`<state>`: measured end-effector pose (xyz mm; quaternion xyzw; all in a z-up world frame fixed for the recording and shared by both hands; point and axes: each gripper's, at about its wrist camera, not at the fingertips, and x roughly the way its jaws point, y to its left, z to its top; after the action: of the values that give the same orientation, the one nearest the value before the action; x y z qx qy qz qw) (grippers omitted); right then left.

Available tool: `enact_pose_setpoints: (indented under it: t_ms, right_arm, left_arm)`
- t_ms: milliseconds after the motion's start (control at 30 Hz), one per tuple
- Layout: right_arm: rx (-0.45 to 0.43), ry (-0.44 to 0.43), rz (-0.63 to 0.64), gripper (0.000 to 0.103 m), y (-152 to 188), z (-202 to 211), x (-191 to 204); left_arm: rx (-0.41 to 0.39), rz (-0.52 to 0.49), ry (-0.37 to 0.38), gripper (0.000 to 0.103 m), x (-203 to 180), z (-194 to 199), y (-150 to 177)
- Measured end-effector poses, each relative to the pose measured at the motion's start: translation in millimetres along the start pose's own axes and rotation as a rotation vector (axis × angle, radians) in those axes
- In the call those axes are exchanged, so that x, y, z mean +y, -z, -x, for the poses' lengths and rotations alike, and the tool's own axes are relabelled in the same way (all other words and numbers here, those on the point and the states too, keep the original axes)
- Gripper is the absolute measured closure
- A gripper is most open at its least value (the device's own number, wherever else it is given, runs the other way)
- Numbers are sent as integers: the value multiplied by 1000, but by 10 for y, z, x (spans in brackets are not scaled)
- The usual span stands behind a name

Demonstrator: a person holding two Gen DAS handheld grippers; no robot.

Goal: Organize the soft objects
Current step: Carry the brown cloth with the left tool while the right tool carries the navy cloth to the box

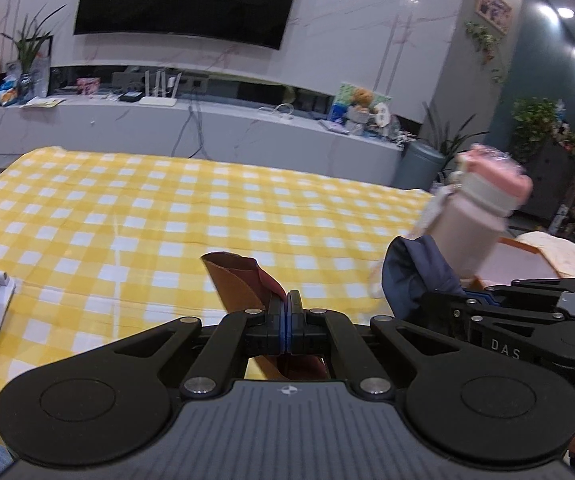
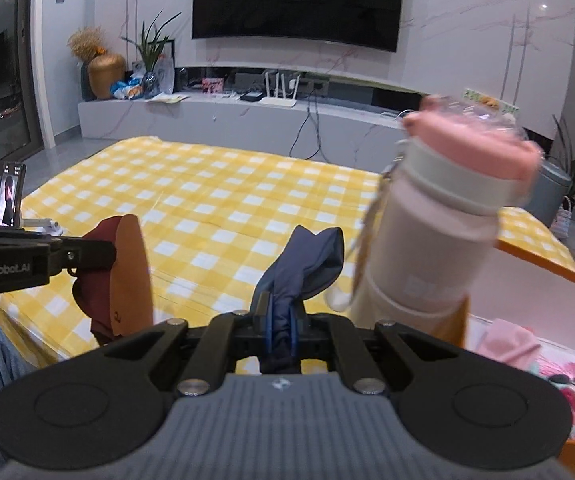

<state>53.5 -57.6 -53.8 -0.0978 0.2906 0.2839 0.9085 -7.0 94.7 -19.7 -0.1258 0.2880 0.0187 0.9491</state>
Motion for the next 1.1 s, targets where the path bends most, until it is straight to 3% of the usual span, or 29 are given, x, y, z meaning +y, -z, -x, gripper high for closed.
enact_pose_setpoints:
  t_ms: [500, 933, 1100]
  right_arm:
    - [-99, 134, -126, 98, 170, 760, -679]
    - [-189, 294, -200, 98, 150, 1058, -1498]
    - [-197, 343, -194, 98, 143, 1047, -1837]
  left_arm:
    - [-28, -129, 235, 103, -772, 142, -128]
    - [-44, -254, 448, 103, -1694, -142, -440]
    - [-47, -299, 483, 103, -2091, -378, -515]
